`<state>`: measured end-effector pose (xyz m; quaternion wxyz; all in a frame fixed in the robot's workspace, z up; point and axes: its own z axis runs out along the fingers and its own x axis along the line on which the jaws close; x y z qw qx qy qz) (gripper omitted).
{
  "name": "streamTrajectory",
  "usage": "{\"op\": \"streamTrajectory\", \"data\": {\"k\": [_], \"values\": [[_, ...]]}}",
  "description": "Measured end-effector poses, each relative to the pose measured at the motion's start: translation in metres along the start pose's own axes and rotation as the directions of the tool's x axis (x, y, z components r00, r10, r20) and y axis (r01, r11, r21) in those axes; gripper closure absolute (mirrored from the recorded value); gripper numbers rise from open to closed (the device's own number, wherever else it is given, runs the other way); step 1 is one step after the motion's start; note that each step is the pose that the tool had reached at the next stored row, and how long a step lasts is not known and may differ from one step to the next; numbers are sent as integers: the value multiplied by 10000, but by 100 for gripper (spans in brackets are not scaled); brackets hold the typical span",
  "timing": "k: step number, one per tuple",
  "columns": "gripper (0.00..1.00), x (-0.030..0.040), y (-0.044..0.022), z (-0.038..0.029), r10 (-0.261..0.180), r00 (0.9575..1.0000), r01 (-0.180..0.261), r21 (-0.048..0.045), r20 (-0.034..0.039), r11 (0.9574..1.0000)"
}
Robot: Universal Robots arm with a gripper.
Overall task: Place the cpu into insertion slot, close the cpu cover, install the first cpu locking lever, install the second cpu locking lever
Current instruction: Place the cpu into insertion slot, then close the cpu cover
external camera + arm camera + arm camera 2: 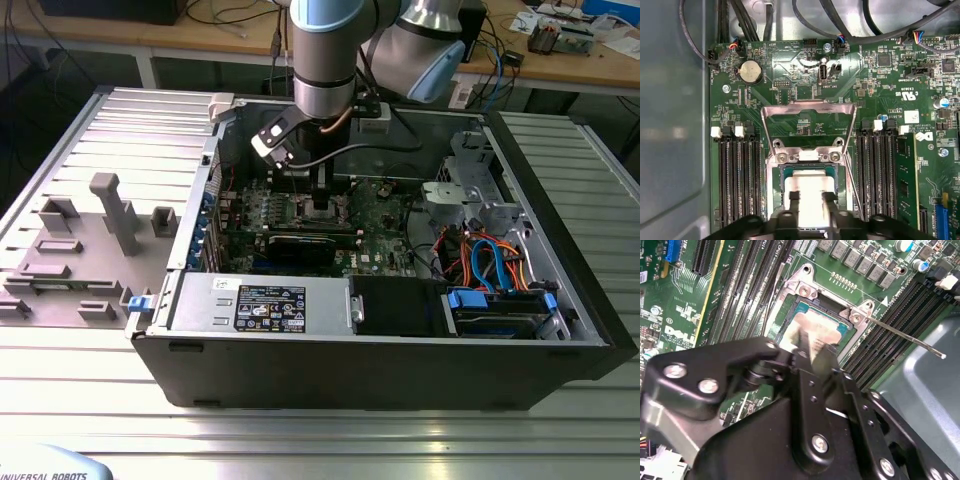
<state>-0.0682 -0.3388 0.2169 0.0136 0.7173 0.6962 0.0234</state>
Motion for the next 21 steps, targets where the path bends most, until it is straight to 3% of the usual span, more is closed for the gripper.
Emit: {"op": "streamTrajectory", "data": {"k": [1, 2, 17, 21], "values": [[71, 0, 0, 0, 0, 10000, 0, 1, 1, 10000], [89, 0, 0, -1, 0, 10000, 0, 3, 2, 10000], [89, 0, 1, -2, 0, 10000, 0, 23, 1, 10000], [89, 1, 3, -46, 0, 10000, 0, 25, 3, 10000]]}}
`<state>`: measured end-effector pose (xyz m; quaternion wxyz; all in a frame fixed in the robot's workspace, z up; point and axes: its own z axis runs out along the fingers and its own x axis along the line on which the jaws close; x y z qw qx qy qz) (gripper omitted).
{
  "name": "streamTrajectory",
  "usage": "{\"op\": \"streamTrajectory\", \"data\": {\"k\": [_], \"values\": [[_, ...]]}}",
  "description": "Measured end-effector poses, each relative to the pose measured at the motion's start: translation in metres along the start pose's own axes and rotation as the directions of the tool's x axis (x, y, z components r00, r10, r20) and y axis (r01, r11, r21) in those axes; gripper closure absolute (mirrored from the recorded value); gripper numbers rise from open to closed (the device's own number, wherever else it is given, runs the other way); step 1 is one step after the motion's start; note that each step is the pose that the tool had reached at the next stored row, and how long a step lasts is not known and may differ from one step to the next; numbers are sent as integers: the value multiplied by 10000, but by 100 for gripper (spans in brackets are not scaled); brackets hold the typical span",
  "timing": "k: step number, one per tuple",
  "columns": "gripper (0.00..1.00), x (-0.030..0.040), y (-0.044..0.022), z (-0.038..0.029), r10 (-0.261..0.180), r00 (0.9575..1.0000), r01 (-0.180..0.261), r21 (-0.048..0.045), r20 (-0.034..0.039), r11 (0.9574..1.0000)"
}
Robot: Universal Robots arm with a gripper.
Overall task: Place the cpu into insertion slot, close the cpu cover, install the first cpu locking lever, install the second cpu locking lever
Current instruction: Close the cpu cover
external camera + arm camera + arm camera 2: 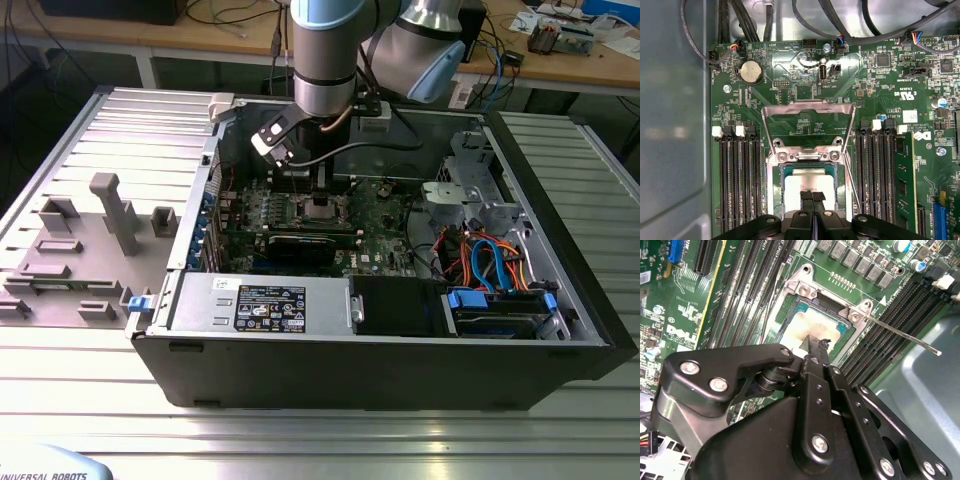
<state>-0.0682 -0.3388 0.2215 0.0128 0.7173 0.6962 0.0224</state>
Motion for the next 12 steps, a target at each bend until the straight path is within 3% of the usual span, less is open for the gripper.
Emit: {"op": "streamTrajectory", "data": {"k": [12], "values": [[89, 2, 8, -156, 1, 10000, -1, 0, -1, 10000]]}}
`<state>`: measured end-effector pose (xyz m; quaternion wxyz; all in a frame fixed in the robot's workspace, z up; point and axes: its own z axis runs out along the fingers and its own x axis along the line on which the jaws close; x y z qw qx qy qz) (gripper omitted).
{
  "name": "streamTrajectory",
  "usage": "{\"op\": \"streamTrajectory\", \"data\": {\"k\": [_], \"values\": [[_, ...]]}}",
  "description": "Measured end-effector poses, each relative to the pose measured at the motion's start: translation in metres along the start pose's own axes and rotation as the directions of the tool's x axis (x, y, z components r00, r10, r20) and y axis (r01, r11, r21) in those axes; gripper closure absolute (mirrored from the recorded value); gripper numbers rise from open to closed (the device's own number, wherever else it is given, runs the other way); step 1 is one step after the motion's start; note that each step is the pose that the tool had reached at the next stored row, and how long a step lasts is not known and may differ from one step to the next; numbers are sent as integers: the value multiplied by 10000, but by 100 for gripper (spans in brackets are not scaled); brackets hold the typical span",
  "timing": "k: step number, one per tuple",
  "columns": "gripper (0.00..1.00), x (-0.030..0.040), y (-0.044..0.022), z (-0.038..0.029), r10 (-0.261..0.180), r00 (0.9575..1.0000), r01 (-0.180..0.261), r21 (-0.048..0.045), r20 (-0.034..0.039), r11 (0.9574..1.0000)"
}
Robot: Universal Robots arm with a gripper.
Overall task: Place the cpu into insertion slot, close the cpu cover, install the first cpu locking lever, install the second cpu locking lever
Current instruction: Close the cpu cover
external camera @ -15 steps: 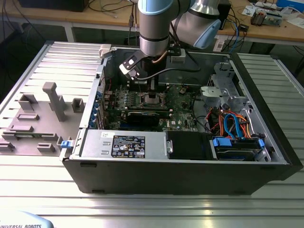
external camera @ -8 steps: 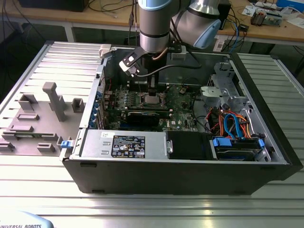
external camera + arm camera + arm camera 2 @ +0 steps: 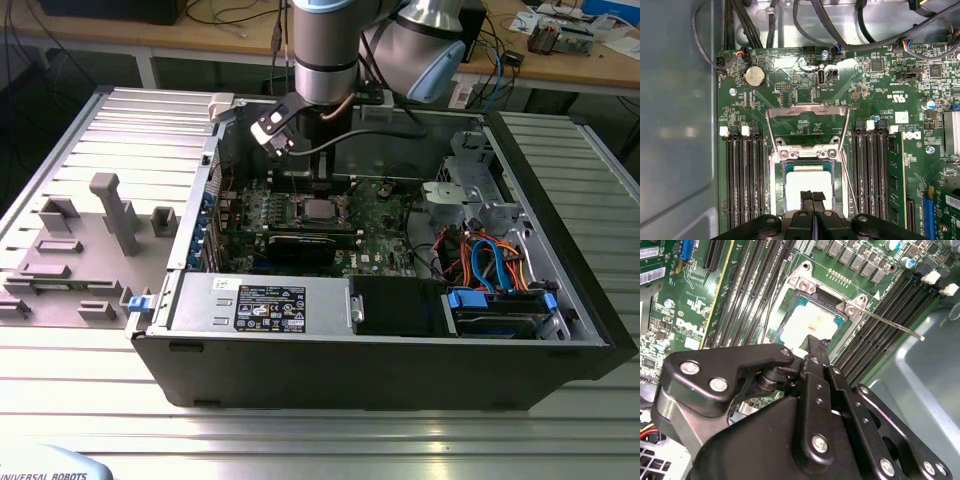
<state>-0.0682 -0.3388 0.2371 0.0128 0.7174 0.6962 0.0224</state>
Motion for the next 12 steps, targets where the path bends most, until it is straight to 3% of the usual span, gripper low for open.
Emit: {"op": "streamTrajectory", "data": {"k": [4, 12], "values": [[89, 1, 3, -56, -1, 10000, 1, -1, -1, 10000], [89, 0, 7, -59, -3, 10000, 3, 12, 1, 10000]]}}
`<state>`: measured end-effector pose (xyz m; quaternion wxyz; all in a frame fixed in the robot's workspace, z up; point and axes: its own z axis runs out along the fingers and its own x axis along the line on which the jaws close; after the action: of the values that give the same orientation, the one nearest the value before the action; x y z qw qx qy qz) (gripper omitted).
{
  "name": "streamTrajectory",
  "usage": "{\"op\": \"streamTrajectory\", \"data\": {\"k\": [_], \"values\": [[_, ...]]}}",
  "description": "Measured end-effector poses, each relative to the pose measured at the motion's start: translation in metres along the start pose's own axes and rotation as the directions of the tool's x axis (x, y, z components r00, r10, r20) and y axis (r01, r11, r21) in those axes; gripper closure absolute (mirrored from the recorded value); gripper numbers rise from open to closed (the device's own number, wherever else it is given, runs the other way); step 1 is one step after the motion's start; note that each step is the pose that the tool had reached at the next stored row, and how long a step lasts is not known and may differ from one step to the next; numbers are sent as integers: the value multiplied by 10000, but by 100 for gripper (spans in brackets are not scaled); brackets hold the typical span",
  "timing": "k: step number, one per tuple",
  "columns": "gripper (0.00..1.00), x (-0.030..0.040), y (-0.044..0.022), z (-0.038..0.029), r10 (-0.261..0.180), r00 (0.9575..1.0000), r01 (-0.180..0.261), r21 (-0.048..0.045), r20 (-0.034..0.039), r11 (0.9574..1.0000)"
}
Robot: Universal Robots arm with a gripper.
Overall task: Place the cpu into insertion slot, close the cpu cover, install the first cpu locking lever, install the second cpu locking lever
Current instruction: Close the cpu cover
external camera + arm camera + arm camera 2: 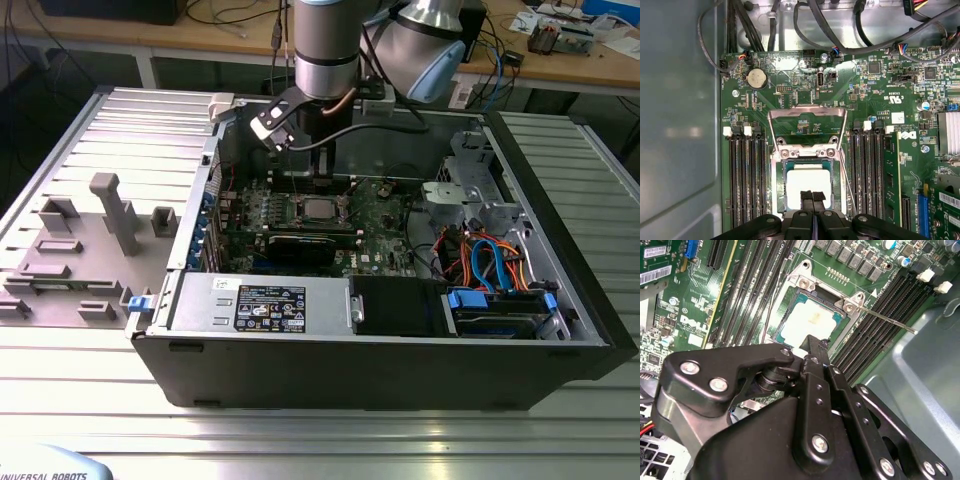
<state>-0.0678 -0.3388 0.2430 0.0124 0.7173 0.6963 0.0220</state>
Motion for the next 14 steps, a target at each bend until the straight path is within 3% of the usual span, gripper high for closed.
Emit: {"op": "streamTrajectory", "data": {"k": [4, 14], "values": [[89, 1, 18, 1, 3, 10000, -3, 77, 1, 10000], [89, 1, 21, 1, -263, 9997, 264, 88, -10, 9996]]}}
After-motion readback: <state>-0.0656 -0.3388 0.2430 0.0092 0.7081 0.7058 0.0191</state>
